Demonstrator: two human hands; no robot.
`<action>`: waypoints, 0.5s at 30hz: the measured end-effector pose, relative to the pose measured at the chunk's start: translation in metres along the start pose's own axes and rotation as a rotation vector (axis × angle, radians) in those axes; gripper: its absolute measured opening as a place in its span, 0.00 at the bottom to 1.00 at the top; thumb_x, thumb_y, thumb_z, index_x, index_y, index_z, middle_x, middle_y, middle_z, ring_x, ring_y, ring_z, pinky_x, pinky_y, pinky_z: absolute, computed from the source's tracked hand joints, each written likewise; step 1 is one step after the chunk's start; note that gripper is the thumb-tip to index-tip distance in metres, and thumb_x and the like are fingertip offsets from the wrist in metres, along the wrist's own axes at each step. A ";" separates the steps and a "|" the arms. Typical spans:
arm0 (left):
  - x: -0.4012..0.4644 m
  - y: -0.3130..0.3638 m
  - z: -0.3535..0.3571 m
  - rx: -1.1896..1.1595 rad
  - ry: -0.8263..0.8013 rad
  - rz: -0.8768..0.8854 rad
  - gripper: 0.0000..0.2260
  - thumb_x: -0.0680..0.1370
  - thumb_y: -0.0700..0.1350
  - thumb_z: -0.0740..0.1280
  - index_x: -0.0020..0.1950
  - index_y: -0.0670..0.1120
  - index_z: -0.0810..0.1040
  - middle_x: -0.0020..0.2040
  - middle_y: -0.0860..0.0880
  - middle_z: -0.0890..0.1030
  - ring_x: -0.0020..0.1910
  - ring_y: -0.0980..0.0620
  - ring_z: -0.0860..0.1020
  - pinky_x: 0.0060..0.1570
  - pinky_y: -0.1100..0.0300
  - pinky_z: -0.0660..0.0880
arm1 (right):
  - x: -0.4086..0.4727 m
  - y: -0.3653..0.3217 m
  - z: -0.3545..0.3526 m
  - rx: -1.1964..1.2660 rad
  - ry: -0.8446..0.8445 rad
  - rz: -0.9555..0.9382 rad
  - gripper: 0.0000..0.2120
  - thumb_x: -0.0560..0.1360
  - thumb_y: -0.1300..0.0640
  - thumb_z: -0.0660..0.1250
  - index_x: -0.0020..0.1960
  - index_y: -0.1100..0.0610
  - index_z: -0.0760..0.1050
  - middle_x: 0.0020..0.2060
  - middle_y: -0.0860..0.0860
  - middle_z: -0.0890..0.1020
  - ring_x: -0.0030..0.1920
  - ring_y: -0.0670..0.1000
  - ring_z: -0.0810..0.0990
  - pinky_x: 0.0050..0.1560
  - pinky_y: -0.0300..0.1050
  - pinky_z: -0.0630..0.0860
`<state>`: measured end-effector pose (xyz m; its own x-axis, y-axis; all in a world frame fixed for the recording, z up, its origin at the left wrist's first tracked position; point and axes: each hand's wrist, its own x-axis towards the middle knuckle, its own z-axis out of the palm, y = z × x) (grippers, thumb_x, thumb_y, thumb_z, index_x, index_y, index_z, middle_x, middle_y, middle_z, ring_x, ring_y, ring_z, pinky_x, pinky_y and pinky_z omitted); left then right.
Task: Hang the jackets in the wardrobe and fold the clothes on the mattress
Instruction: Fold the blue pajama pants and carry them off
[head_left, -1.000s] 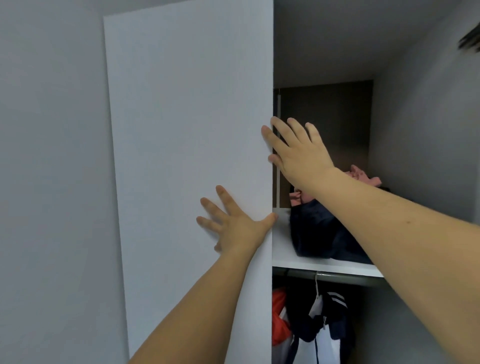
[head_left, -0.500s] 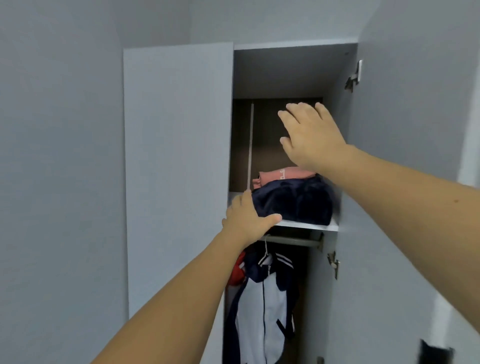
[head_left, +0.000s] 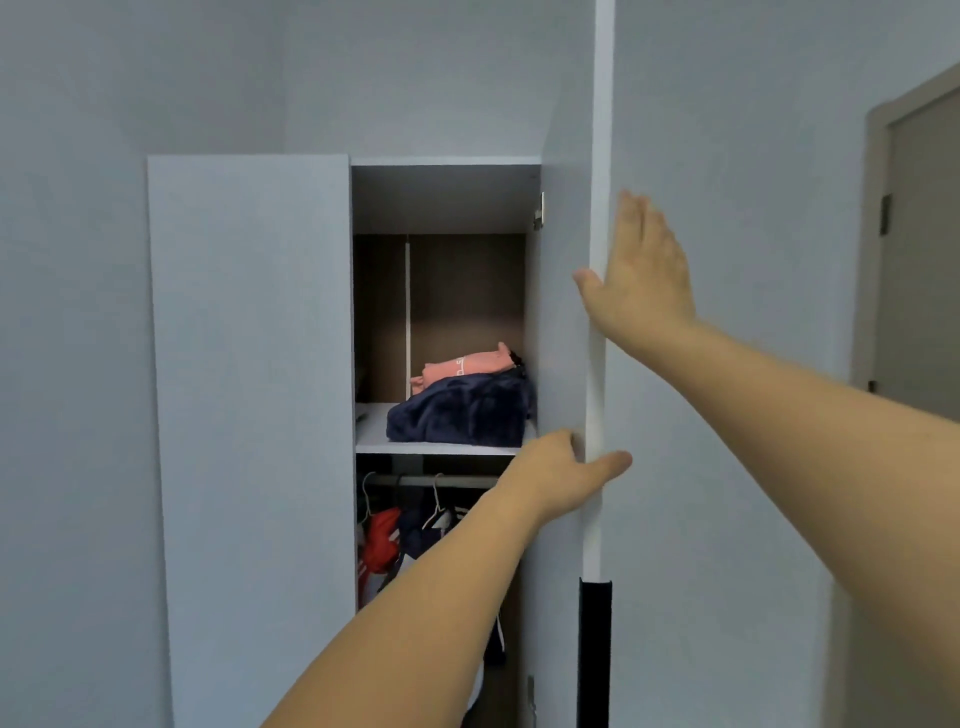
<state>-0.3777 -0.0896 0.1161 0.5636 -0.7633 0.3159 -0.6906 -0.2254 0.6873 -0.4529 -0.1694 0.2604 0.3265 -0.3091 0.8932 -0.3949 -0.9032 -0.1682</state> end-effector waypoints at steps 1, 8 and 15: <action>0.003 0.003 0.007 0.035 0.053 0.004 0.25 0.74 0.67 0.65 0.58 0.48 0.76 0.55 0.50 0.79 0.54 0.47 0.78 0.53 0.53 0.77 | -0.001 0.002 -0.003 0.157 -0.096 0.096 0.28 0.80 0.49 0.63 0.75 0.59 0.59 0.71 0.59 0.68 0.70 0.61 0.67 0.68 0.53 0.67; 0.003 -0.008 0.006 0.107 0.144 0.059 0.24 0.70 0.65 0.59 0.53 0.50 0.80 0.49 0.53 0.83 0.45 0.51 0.82 0.46 0.49 0.82 | -0.008 0.000 0.009 0.540 -0.125 0.150 0.14 0.81 0.47 0.61 0.39 0.50 0.69 0.32 0.44 0.69 0.33 0.44 0.68 0.32 0.37 0.64; -0.017 -0.054 -0.045 0.416 0.350 0.091 0.17 0.79 0.63 0.59 0.57 0.51 0.75 0.46 0.54 0.81 0.41 0.53 0.80 0.44 0.50 0.81 | -0.022 -0.042 0.049 0.673 -0.184 0.054 0.22 0.83 0.46 0.55 0.76 0.50 0.64 0.72 0.48 0.71 0.70 0.49 0.71 0.63 0.40 0.67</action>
<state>-0.3301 -0.0373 0.1030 0.5616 -0.5597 0.6093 -0.8242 -0.4427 0.3531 -0.4016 -0.1395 0.2269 0.4854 -0.3503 0.8010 0.1835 -0.8550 -0.4851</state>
